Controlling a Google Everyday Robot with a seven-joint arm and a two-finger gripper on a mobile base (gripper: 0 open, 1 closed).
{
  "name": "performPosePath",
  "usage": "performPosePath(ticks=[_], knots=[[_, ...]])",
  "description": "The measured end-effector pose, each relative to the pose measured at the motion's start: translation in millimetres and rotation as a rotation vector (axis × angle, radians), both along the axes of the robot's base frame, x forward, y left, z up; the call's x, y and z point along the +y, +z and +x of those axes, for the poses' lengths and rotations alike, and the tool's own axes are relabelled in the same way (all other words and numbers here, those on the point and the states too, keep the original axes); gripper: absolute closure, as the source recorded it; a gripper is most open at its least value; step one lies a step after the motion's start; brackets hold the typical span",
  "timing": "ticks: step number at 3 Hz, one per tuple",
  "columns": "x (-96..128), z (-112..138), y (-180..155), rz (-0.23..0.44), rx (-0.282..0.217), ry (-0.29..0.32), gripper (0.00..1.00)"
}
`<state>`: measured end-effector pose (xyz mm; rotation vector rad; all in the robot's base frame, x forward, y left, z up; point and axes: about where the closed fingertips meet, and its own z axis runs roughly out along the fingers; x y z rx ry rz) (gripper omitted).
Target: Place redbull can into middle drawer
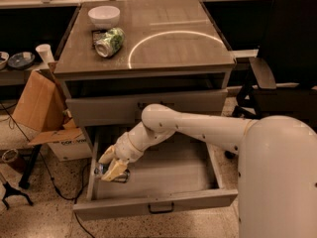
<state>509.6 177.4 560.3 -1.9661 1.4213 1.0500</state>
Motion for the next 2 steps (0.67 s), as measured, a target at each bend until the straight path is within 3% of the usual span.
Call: performPosePath(ticks=[2], knots=[[11.4,-7.1,-14.7,0.012,-0.017,-0.033,0.4]])
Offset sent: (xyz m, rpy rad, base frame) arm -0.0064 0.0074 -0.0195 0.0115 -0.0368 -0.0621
